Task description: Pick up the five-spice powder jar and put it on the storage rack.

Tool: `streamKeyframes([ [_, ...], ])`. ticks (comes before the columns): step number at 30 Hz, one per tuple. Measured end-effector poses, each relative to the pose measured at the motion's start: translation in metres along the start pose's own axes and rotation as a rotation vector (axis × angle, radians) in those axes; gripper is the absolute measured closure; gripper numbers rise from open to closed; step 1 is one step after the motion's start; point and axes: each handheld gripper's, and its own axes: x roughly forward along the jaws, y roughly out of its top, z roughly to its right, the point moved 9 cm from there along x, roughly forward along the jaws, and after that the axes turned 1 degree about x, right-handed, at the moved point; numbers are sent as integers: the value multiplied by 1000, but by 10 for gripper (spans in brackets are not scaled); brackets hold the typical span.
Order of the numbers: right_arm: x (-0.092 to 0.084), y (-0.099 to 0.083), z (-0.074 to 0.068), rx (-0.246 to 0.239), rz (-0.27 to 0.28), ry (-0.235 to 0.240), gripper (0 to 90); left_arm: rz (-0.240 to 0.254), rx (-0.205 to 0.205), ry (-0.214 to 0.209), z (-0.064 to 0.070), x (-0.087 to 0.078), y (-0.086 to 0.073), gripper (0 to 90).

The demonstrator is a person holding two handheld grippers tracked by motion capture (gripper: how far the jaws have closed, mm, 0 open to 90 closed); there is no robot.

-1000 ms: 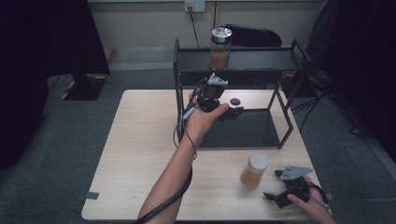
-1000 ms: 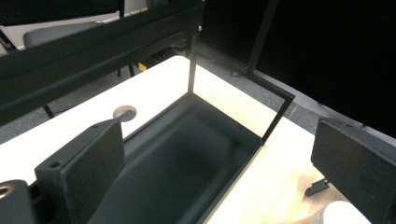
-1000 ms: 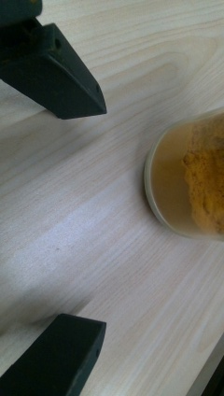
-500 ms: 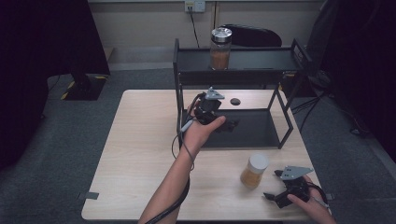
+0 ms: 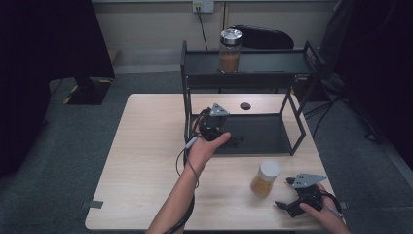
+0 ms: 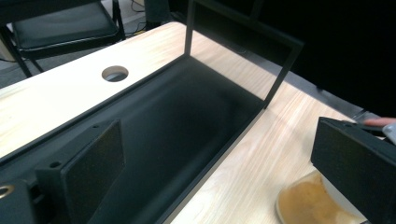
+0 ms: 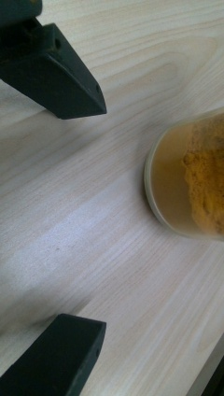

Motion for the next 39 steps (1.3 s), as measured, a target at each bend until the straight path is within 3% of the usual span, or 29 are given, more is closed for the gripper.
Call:
streamKeyframes([
  [13,0,0,0,-1,0,0,0,-14,-19,2,-2,3,-37,24],
  [18,0,0,0,-1,0,0,0,-24,-10,7,-1,3,-48,24],
  [30,0,0,0,-1,0,0,0,-33,-31,-2,0,4,-73,24],
  [39,0,0,0,-1,0,0,0,-46,-37,23,-1,2,-93,24],
])
